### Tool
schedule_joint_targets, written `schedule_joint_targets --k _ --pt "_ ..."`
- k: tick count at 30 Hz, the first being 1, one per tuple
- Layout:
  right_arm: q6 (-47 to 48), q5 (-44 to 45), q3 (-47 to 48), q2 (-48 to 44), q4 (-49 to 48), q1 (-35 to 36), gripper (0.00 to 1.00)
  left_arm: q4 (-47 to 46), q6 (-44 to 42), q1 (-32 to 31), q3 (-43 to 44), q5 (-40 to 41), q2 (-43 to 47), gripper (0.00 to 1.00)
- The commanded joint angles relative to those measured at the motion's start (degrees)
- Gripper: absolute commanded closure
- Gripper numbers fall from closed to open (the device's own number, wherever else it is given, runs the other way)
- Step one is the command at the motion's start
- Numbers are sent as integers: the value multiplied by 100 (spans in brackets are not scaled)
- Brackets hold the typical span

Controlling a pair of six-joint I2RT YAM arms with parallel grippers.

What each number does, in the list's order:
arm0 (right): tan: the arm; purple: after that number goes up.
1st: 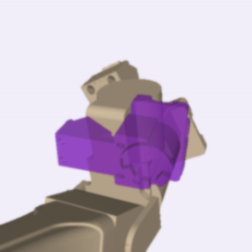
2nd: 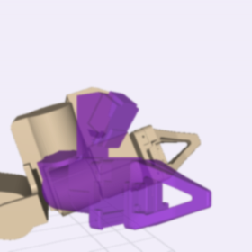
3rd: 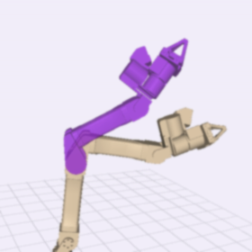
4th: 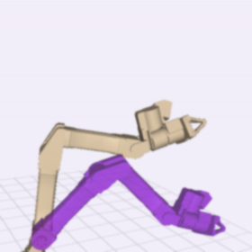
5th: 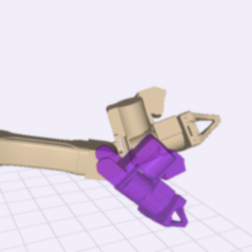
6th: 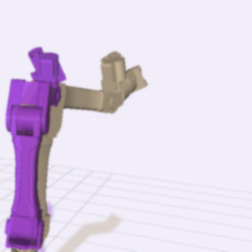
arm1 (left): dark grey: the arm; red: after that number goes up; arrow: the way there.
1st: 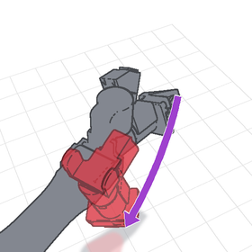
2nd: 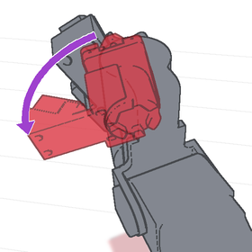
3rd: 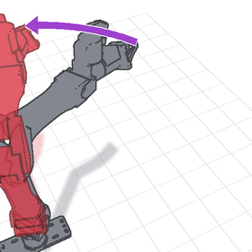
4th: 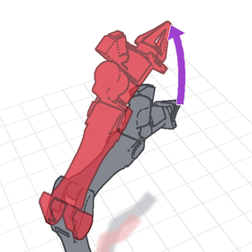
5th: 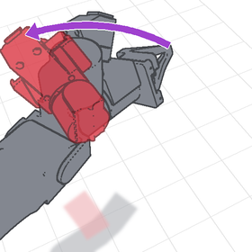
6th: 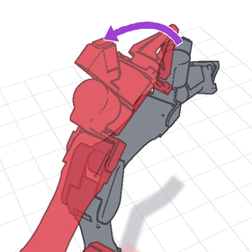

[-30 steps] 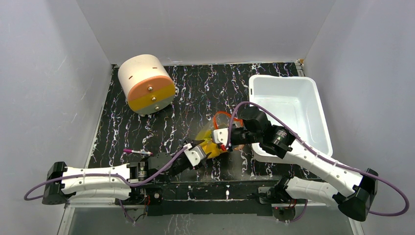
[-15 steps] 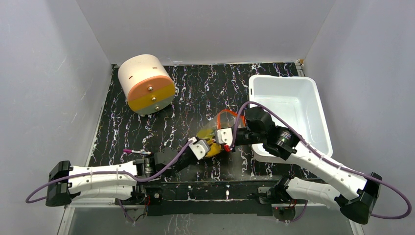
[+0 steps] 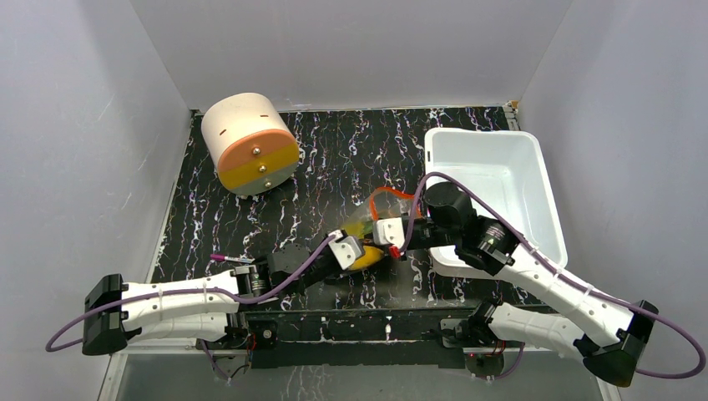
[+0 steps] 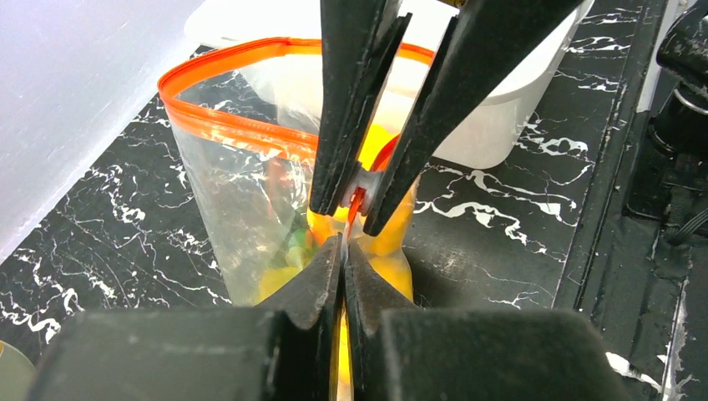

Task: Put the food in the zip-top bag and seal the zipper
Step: Zip the zipper food storage bag at the center of the board.

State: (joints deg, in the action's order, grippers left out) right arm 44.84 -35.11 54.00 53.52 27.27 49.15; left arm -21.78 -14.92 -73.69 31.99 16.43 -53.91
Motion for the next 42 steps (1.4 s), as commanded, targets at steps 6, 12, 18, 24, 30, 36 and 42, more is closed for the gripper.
schedule_joint_targets --k 6,12,18,24,30,36,42 --pt "51 405 335 -76 130 7 97 -367 146 79 -68 -233 501 100" --pt "75 738 273 71 141 7 97 -506 164 82 -332 -200 833 100" --pt "77 853 363 280 121 -4 98 -303 129 93 -356 -232 934 100" --pt "130 938 424 344 149 -3 100 -292 134 132 -416 -235 1116 100" --pt "141 364 798 488 327 -6 100 501 17 127 145 -424 903 91" --pt "145 90 1075 683 436 -4 100 637 -248 127 379 -369 834 79" --pt "130 23 1157 738 377 -1 100 644 -301 128 449 -393 575 78"
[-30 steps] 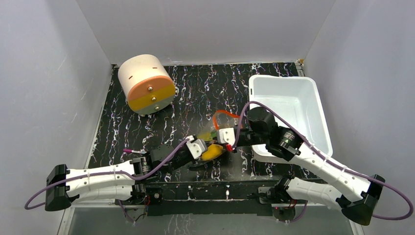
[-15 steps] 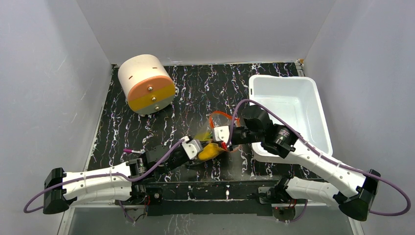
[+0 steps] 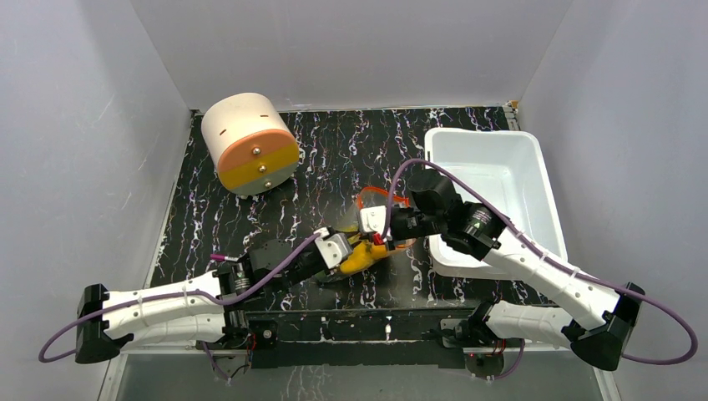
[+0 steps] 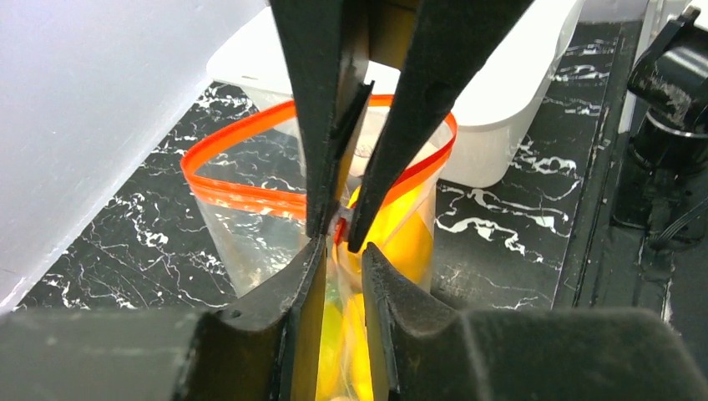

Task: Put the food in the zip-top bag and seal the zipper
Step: Zip the zipper food storage bag at the center of the board.

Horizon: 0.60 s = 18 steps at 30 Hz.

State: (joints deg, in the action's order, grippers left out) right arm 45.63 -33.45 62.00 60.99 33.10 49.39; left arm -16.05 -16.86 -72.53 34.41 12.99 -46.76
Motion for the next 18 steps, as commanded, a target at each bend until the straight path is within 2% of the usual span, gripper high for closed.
schedule_joint_targets --k 1,3,4,5,12,18 --pt "52 -152 365 -3 -208 -27 100 39 -111 16 204 -39 -176 78" --pt "47 -171 361 12 -207 -29 100 -41 -143 16 193 -51 -233 82" --pt "51 -170 357 23 -201 -26 100 -45 -192 21 210 -99 -254 94" --pt "32 -170 345 26 -195 -30 100 -35 -216 19 234 -123 -269 100" --pt "245 522 153 59 230 -49 100 -35 -116 21 96 -118 124 100" --pt "221 210 296 242 301 -370 100 -343 120 20 -453 11 874 100"
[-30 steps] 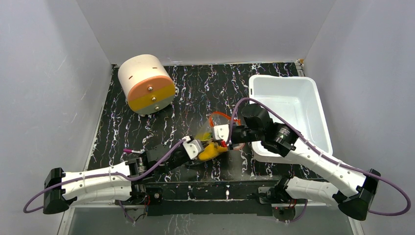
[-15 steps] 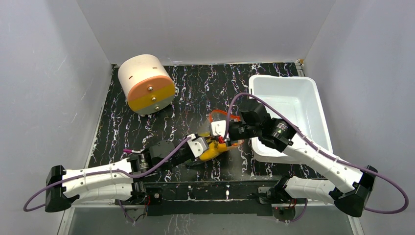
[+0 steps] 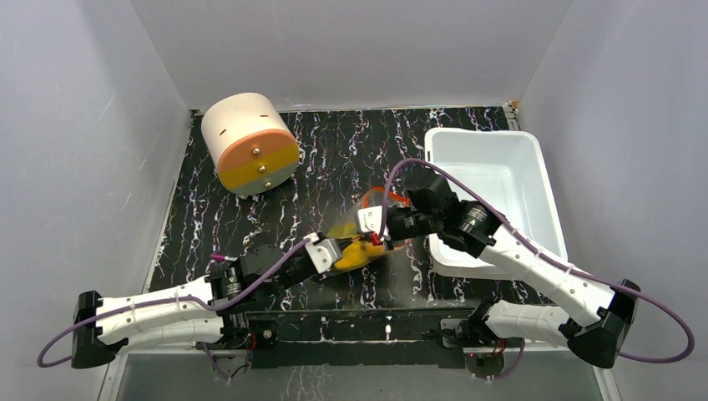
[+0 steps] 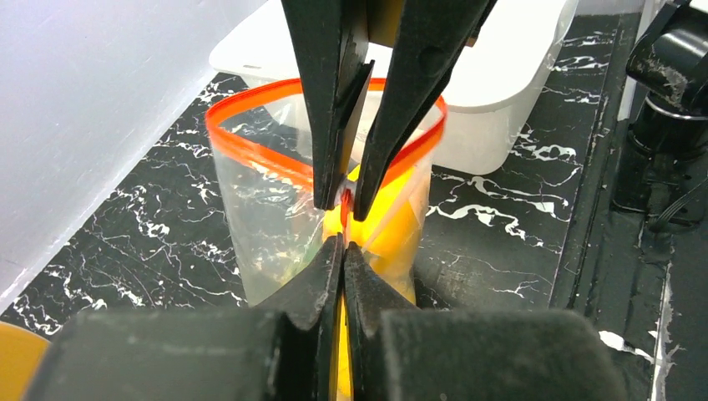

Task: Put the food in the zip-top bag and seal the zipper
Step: Zip the zipper food storage bag at the center of the board.

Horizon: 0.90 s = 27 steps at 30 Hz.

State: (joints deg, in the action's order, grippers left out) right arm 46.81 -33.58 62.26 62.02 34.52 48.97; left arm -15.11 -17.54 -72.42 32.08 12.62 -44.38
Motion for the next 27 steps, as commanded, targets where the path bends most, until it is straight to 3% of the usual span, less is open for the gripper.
schedule_joint_targets --k 1,9,13,16,20,23,27 --pt "134 187 303 184 213 -398 100 -432 216 13 -269 68 721 100" --pt "349 221 409 165 406 -622 100 -143 230 17 -221 118 871 100" --pt "351 -299 541 169 356 -634 100 54 220 19 19 39 677 100" --pt "324 -746 611 197 177 -627 100 99 256 22 142 105 424 76" --pt "198 -966 632 157 -40 -635 100 85 290 22 291 112 159 59" --pt "190 -984 631 168 -21 -634 100 48 259 19 412 83 18 53" --pt "198 -1086 561 152 21 -630 100 191 160 18 639 82 -188 54"
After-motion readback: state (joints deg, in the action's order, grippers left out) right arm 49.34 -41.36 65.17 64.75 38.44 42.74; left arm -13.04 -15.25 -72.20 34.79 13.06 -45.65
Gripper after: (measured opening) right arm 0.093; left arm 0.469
